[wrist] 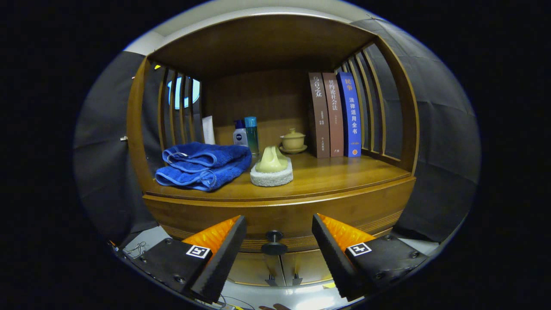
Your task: Pull open the drawer, take out the items inside it, and place them on the countertop above the cabinet.
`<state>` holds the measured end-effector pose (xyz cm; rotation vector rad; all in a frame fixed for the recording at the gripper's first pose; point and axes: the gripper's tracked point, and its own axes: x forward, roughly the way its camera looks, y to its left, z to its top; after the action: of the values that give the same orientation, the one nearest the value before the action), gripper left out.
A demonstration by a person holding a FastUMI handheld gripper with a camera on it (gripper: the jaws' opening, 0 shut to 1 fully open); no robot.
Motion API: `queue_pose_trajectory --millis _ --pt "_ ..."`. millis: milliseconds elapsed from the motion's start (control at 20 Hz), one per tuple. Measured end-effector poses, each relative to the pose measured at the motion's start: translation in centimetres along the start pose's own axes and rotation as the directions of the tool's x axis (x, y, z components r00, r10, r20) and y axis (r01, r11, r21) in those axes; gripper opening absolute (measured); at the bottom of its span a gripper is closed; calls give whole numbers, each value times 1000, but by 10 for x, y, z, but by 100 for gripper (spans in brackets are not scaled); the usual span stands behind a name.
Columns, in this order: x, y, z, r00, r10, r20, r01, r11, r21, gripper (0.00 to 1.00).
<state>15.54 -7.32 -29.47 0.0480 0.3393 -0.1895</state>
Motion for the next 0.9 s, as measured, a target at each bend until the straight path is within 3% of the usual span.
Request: queue_pose_trajectory --millis 600,900 --pt "-137 18 166 968 57 242 -43 997 -64 99" --pt "-196 17 206 948 59 312 -51 998 -33 99"
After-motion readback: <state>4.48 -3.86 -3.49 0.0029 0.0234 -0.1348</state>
